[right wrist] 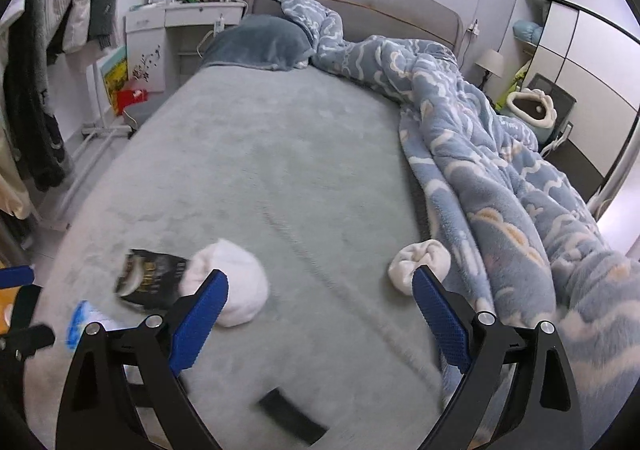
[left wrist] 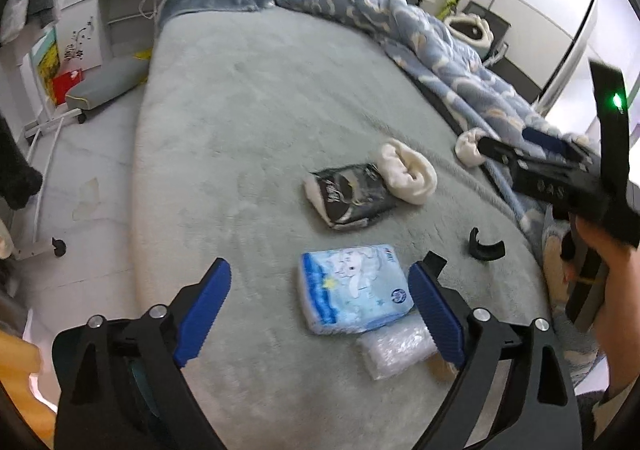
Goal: Collect trash
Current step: 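Grasp the blue wipes pack with the left tool while the right tool grasps the white sock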
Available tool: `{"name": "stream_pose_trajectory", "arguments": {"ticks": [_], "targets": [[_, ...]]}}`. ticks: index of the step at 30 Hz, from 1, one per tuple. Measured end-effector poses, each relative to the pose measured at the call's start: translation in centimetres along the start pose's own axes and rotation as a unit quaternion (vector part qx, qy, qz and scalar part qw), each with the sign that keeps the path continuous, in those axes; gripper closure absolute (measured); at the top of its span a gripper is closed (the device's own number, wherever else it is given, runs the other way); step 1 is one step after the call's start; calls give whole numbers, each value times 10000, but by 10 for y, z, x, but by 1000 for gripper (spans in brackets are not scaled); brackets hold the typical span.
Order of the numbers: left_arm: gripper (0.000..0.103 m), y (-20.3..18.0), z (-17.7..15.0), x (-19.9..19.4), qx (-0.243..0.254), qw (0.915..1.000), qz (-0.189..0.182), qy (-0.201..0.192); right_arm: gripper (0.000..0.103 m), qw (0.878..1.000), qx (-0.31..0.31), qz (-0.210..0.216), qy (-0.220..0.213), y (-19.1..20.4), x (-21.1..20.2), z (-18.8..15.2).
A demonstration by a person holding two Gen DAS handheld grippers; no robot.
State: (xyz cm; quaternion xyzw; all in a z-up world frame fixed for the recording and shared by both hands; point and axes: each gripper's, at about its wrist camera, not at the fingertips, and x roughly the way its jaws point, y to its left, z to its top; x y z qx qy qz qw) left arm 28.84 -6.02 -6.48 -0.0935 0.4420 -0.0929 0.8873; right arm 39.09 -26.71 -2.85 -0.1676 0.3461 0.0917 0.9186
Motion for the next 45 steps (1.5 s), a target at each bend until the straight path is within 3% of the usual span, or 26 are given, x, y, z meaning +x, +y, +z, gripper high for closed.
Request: {"name": "stream_pose_trajectory", "arguments": {"ticks": [4, 16, 23, 27, 36, 37, 39, 45], "targets": [[9, -14, -1, 21, 214, 9992, 210, 254, 9, 9999, -75, -120, 36, -11, 17, 6], [8, -24, 2, 66, 181, 9963, 352, 760, 7, 9983, -131, -510, 258, -50, 61, 6], [9, -24, -1, 67, 174, 9962, 371, 772, 7, 9976, 125, -539, 412, -75, 86, 8], [15, -21, 1, 68, 85, 9965, 293, 780, 7, 9959, 340, -417, 734, -82, 113, 0], [28, -11, 4, 63, -75, 9970, 56, 764, 7, 9922, 500, -507, 1024, -89, 143, -9], [28, -10, 4, 62, -112, 9972, 25, 745, 9, 9920, 525, -486, 1039, -90, 144, -10], [28, -8, 7, 60, -171, 9976, -28, 678, 24, 9917, 549, -443, 1075, -90, 146, -9], [29, 1, 15, 44, -230, 9993, -109, 279, 49, 9918, 549, -397, 1087, -94, 142, -9]]}}
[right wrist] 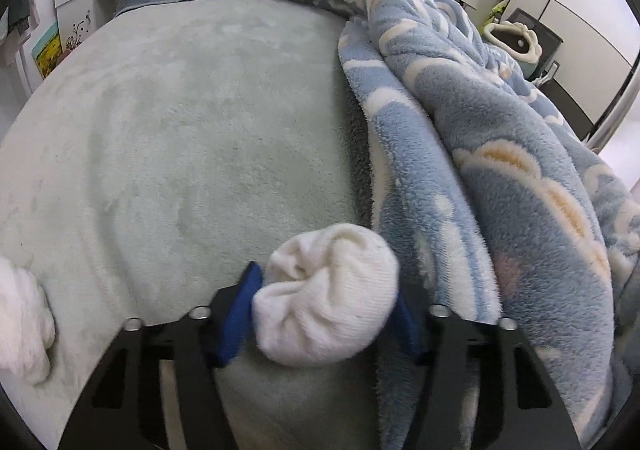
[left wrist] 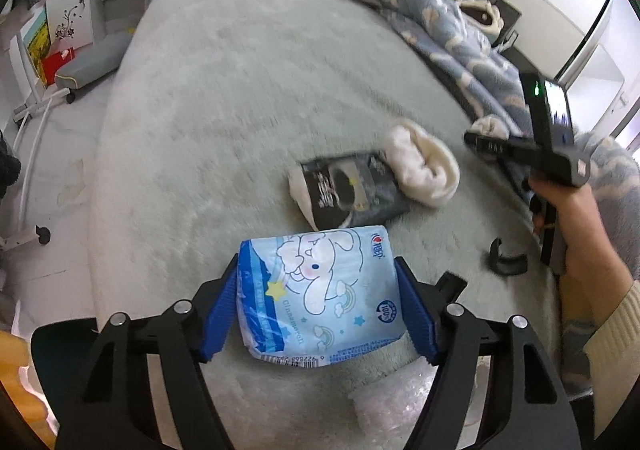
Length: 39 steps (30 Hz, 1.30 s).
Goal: Collect trash
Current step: 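Grasp the blue wipes pack with the left tool while the right tool grasps the white sock, then carry the wipes pack and white sock to the green bin and release both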
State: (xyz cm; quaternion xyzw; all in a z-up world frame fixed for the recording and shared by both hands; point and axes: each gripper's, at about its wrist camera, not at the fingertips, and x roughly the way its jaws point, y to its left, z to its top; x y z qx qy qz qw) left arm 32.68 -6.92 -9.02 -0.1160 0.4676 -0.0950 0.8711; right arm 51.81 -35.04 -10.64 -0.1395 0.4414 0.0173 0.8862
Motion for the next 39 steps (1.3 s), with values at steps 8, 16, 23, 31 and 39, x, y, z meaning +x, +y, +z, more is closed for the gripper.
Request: {"name": "stream_pose_trajectory", "arguments": {"ticks": [8, 16, 23, 31, 39], "targets": [[29, 6, 4, -28, 113, 9983, -84, -558, 53, 9995, 136, 268, -96, 2, -24, -7], [29, 8, -6, -55, 283, 9948, -168, -962, 53, 9983, 306, 432, -246, 4, -55, -18], [29, 15, -22, -84, 444, 9907, -342, -1238, 52, 9968, 406, 588, -366, 21, -83, -31], [28, 27, -49, -117, 564, 9877, -262, -1436, 53, 9942, 475, 803, -529, 54, -117, -48], [28, 57, -70, -147, 413, 9863, -106, -1597, 52, 9903, 474, 1109, -687, 98, -152, -67]]}}
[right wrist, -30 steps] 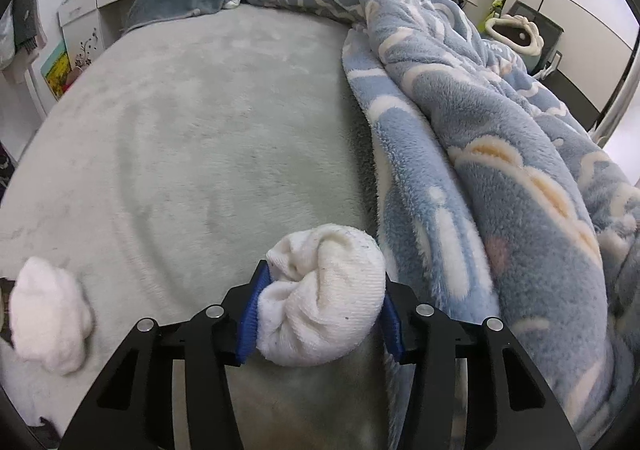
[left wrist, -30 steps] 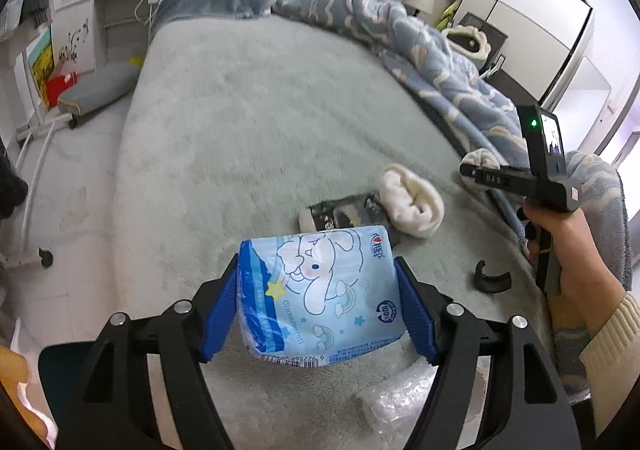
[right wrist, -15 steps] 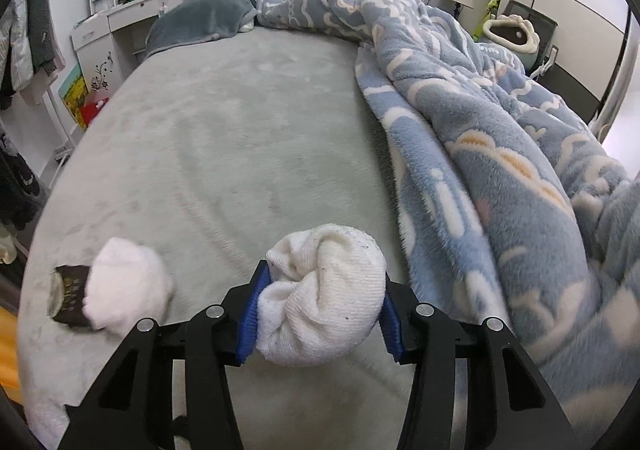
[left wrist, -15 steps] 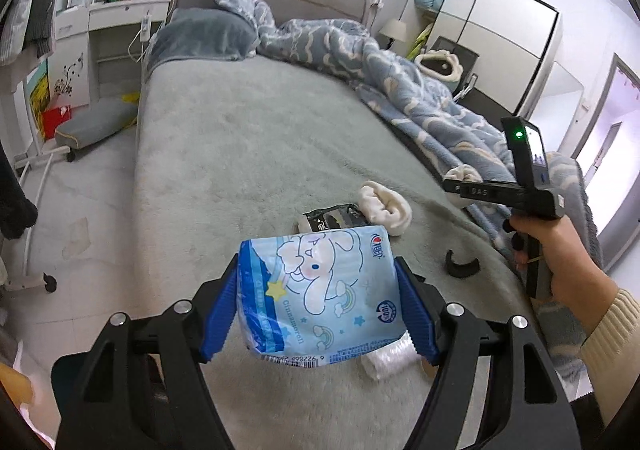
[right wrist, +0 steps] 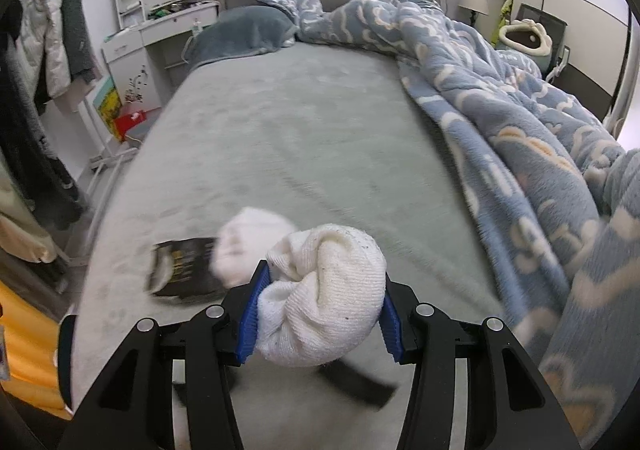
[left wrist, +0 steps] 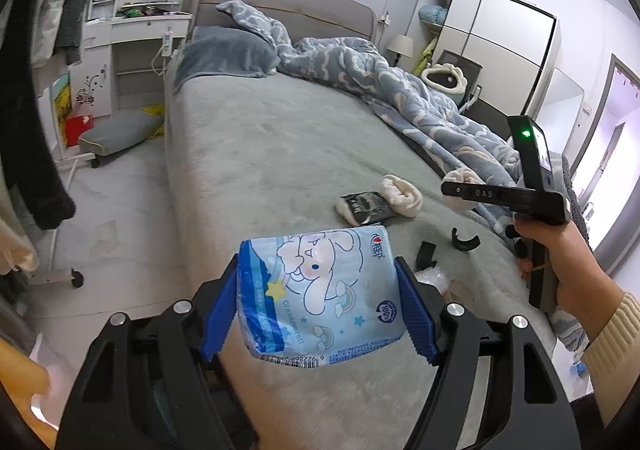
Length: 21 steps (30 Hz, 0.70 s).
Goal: Collect trash
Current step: 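Carry the wipes pack and white sock to the green bin and release both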
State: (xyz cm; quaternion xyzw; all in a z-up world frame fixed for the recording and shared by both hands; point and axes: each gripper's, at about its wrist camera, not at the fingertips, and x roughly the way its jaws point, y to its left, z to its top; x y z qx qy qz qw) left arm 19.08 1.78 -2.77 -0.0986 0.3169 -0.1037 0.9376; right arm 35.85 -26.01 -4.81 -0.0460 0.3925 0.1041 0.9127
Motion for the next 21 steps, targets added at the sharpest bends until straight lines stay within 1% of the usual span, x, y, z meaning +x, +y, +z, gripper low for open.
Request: {"name": "stream_pose_trajectory", "arguments": {"ticks": [3, 6, 8, 11, 15, 18, 21], "targets": [[28, 15, -7, -12, -120, 9999, 60, -13, 52, 9999, 22, 100, -80, 16, -10, -10], [28, 31, -15, -21, -320, 9994, 88, 18, 52, 9997, 62, 213, -78, 30, -14, -18], [28, 38, -20, -26, -365, 9992, 126, 34, 52, 9995, 83, 293, -75, 41, -17, -23], [28, 49, -25, -35, -350, 9990, 282, 17, 52, 9991, 96, 388, -106, 57, -26, -32], [28, 72, -32, -45, -585, 9976, 378, 32, 52, 9985, 129, 516, -151, 76, -37, -44], [28, 86, -37, -52, -721, 9964, 444, 36, 52, 9979, 141, 618, -106, 91, -40, -53], [28, 94, -43, -56, -642, 9962, 584, 51, 52, 9971, 162, 741, -80, 108, -45, -61]]}}
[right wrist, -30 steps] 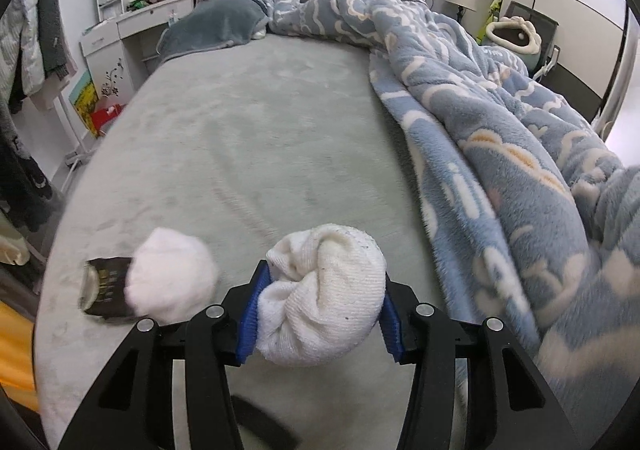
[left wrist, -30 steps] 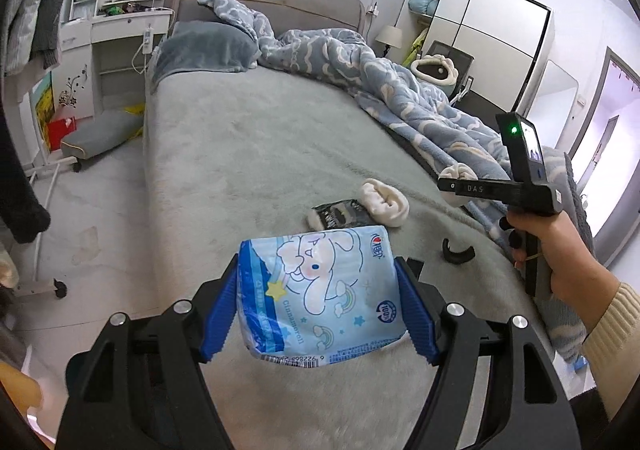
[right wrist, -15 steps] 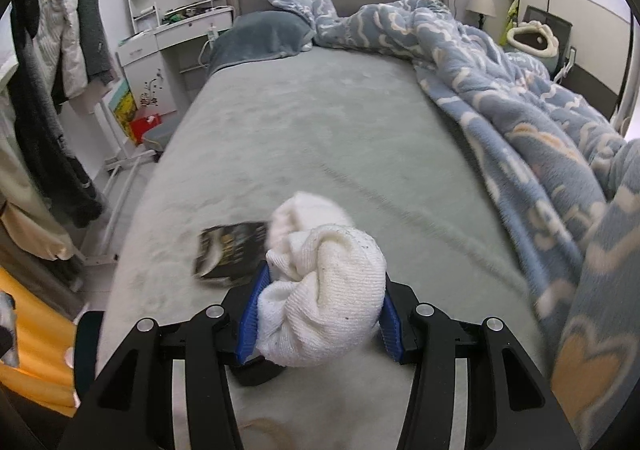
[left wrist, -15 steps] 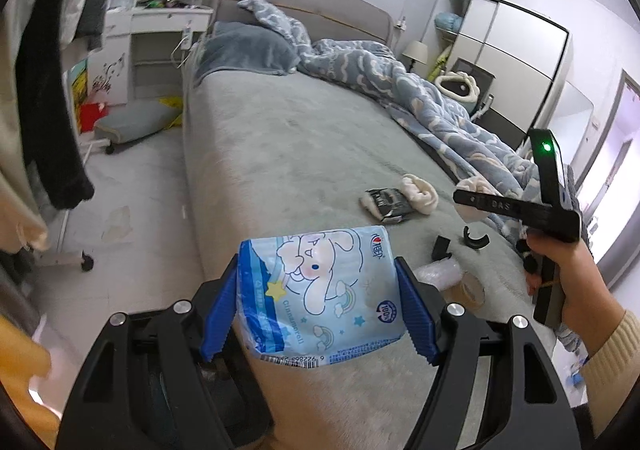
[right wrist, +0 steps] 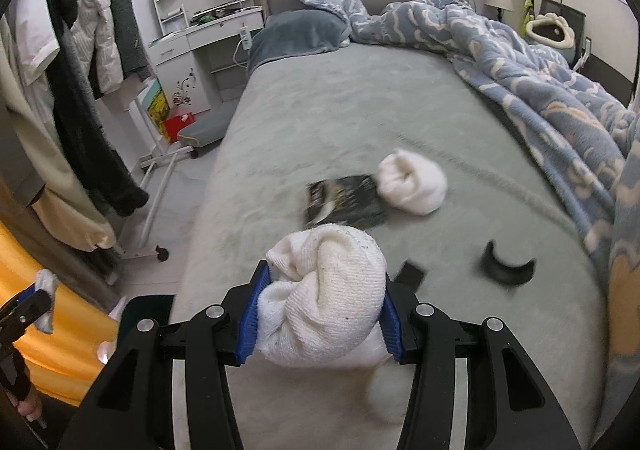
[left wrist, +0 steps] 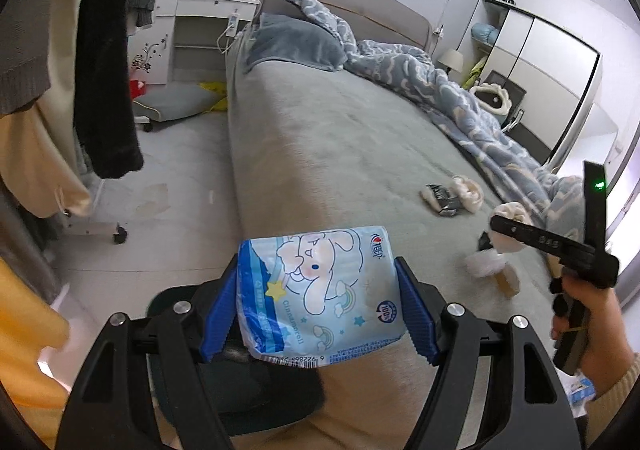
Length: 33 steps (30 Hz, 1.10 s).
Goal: Collect trash
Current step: 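Carry the wipes pack and white sock to the green bin and release both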
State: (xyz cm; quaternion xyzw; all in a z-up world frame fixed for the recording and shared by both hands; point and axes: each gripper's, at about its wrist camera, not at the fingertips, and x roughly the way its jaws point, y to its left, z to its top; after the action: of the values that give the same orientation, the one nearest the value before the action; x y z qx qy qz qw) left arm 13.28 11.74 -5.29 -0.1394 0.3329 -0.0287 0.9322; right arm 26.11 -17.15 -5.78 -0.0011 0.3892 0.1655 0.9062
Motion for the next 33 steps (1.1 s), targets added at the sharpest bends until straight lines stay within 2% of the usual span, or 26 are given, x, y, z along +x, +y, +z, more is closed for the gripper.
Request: {"name": "stream_pose_trajectory", "arguments": {"ticks": [9, 21, 27, 33], "targets": [[28, 26, -14, 13, 155, 9988, 354, 299, 52, 9989, -7, 461, 11, 52, -3, -13], [28, 68, -40, 41, -46, 9935, 625, 950, 52, 9966, -132, 803, 96, 104, 6, -21], [28, 90, -55, 56, -138, 9864, 777, 1441, 52, 9941, -293, 1023, 200, 141, 12, -30], [28, 114, -73, 72, -370, 9762, 646, 2038, 53, 9909, -537, 1182, 354, 174, 25, -34]]}}
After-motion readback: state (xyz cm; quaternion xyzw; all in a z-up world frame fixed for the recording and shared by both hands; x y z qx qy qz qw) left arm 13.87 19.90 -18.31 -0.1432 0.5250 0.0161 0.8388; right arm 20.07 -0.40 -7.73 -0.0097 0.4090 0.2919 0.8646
